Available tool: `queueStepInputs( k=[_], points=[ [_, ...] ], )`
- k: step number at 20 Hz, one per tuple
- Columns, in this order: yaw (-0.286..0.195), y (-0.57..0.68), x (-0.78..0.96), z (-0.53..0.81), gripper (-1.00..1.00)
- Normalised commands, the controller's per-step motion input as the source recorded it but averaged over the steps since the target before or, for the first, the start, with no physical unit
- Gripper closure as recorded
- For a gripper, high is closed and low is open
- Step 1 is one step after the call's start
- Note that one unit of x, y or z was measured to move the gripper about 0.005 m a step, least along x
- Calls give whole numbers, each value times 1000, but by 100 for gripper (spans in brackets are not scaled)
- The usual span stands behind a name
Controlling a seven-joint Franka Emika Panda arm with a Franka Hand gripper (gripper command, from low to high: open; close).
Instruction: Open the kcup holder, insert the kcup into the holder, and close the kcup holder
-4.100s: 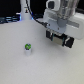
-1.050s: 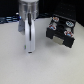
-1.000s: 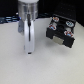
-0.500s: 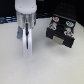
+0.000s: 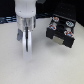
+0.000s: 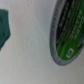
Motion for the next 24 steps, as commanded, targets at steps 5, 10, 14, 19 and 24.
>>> queueStepInputs(
  k=[5, 10, 14, 19, 24],
  points=[
    [-33, -15, 52, 221, -100],
    [-28, -51, -23, 37, -100],
    [-201, -111, 24, -278, -100],
    [-206, -151, 53, -282, -100],
    [-198, -55, 64, -113, 100]
  ],
)
